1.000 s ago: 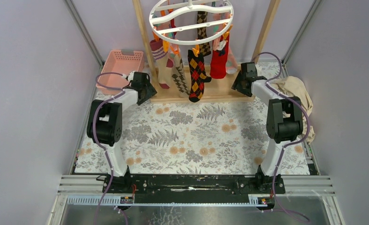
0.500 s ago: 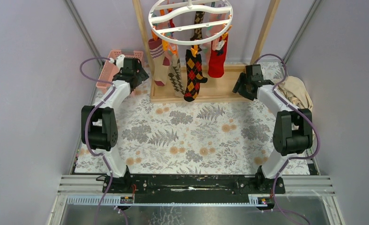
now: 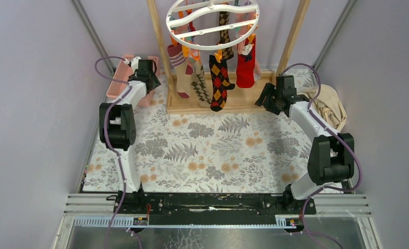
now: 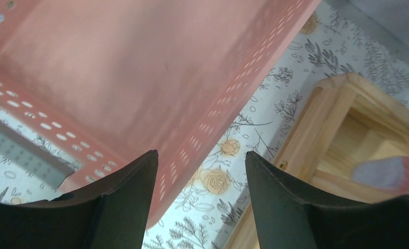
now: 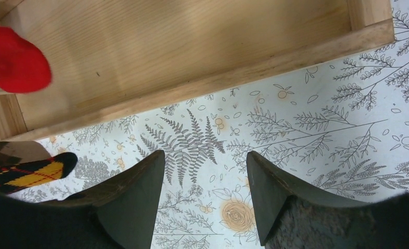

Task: Remove the socks clipped to the hanger
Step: Adjust the clothesline at the center of the board, then adjust the bin at the center of the board.

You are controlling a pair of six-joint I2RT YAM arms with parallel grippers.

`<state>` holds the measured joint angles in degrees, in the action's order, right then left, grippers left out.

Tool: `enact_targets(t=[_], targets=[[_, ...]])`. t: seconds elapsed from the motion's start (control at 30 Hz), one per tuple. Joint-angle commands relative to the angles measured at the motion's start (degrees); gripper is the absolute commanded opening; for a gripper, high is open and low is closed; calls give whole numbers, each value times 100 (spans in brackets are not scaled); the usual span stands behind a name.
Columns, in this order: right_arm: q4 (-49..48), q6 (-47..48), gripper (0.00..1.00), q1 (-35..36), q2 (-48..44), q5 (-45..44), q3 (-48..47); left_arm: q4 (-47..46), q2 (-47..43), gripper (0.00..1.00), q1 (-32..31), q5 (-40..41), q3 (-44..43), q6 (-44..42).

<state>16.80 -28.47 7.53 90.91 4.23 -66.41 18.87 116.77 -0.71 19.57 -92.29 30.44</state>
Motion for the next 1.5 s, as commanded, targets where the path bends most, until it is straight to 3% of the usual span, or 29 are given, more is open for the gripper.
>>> enact_targets(t=[0.0,0.13,0.27,0.57,0.83,1.07,1.3,1.47], targets=[[-170,-80,66,55,-397,188,99,-181,334,69,39,167,-347,-246],[-142,-53,66,56,-464,174,141,-182,557,69,38,180,-431,-278],[-150,-60,66,56,-489,192,163,-26,698,60,37,238,-421,-231],[-159,-152,66,77,-611,493,134,231,106,0,45,269,435,269],[130,17,66,82,-995,387,19,56,-1787,0,-198,-20,2156,490],[380,137,67,75,-1356,123,-21,300,-3924,0,-1182,-40,3339,804],[340,97,67,80,-1529,272,171,1415,-4700,0,-3065,507,3446,1307],[402,154,67,74,-1624,250,100,2205,-4690,0,-4570,945,3372,1874]])
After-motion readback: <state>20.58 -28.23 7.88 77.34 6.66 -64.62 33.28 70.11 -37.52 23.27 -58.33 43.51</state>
